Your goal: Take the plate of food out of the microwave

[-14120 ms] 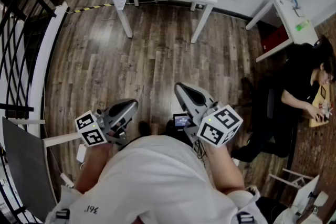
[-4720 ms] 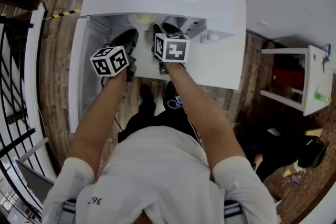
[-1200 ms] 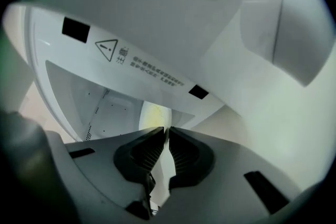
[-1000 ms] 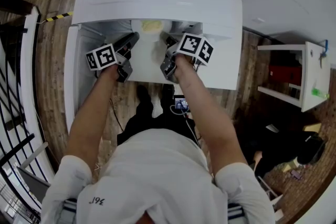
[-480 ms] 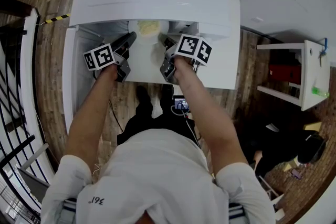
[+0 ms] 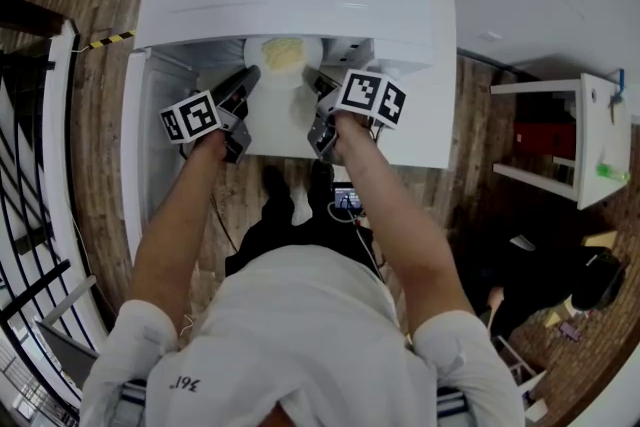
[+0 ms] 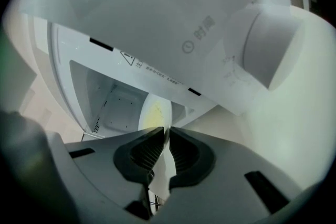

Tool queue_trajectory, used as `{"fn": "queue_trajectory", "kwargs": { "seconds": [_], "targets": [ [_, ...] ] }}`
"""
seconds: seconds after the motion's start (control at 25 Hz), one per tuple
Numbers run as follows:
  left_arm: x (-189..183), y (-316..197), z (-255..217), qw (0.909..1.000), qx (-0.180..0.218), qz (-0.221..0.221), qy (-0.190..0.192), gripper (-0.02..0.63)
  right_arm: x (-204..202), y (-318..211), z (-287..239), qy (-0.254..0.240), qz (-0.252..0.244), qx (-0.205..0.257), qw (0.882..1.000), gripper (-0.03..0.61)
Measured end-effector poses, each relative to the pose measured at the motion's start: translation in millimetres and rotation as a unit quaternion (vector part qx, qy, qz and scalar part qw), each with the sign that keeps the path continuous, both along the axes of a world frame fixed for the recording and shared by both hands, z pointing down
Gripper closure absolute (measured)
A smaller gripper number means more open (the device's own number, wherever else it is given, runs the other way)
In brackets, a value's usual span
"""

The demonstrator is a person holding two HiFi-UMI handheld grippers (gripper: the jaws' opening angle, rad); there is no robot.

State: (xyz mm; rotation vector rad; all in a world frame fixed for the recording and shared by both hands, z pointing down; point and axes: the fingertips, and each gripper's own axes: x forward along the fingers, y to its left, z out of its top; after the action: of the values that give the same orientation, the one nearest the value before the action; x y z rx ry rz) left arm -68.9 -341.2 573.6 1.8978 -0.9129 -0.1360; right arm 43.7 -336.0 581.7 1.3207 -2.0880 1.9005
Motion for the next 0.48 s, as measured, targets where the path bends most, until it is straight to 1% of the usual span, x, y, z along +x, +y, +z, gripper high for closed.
{"fn": "queue_trajectory", "kwargs": {
  "seconds": [0.2, 0.48],
  "targets": [
    [3.4, 10.3, -8.4, 1.0, 0.007, 0.0, 0.004, 0.546, 3.0, 8.6, -7.3, 0.011, -0.015, 0.018, 1.0, 0.543],
    [8.2, 26.2, -27.0, 0.9998, 0.019, 0.006, 0.007, 0.546, 7.8, 23.3, -23.0, 0.002, -0.015, 0.03, 0.999, 0.543]
  ]
}}
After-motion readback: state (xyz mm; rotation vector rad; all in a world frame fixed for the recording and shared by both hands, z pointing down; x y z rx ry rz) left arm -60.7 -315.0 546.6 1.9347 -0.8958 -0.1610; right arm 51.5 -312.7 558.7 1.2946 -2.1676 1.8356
